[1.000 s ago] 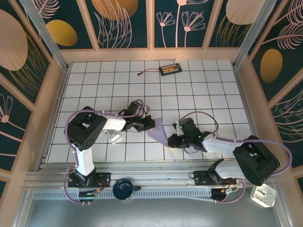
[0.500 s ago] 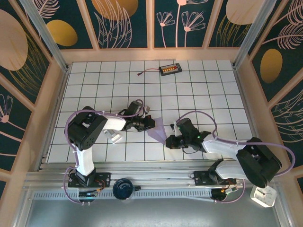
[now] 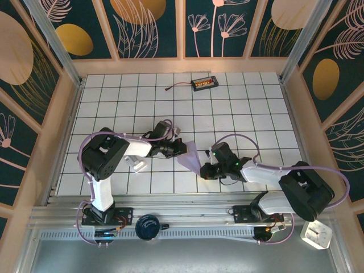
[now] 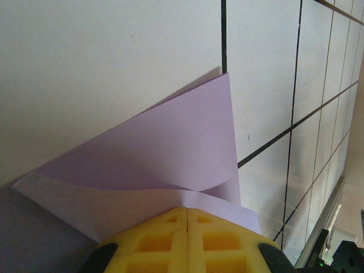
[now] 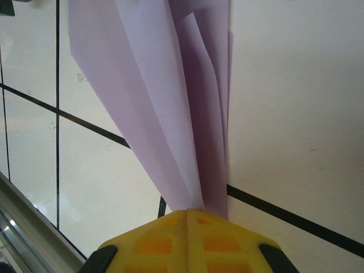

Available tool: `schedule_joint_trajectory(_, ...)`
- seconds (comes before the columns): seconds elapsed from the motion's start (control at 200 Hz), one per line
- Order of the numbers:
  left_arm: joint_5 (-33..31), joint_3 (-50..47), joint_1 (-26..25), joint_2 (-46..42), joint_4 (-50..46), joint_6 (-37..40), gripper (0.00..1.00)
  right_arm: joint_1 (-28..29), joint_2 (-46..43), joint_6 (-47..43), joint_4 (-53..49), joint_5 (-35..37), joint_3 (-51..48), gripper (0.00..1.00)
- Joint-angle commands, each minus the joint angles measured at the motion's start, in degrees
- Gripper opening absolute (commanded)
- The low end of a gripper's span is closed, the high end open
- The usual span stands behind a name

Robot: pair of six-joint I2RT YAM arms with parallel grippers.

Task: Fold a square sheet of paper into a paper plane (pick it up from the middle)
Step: Fourth fold the wing at the center of the table.

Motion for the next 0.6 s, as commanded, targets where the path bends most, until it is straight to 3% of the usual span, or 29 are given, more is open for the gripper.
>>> schedule_joint_trajectory(0.0,-1.44,0.45,0.5,1.93,-2.61,1.58,0.04,-0.71,0.72,-0.25,-0.12,0.77,-0.54,0.06)
schedule_joint_trajectory(0.596,-1.32,0.54,0.45,2.11,-2.71,1.76,0.04,-2.62,-0.89,-0.9,-1.28,-0.54,0.93,0.06)
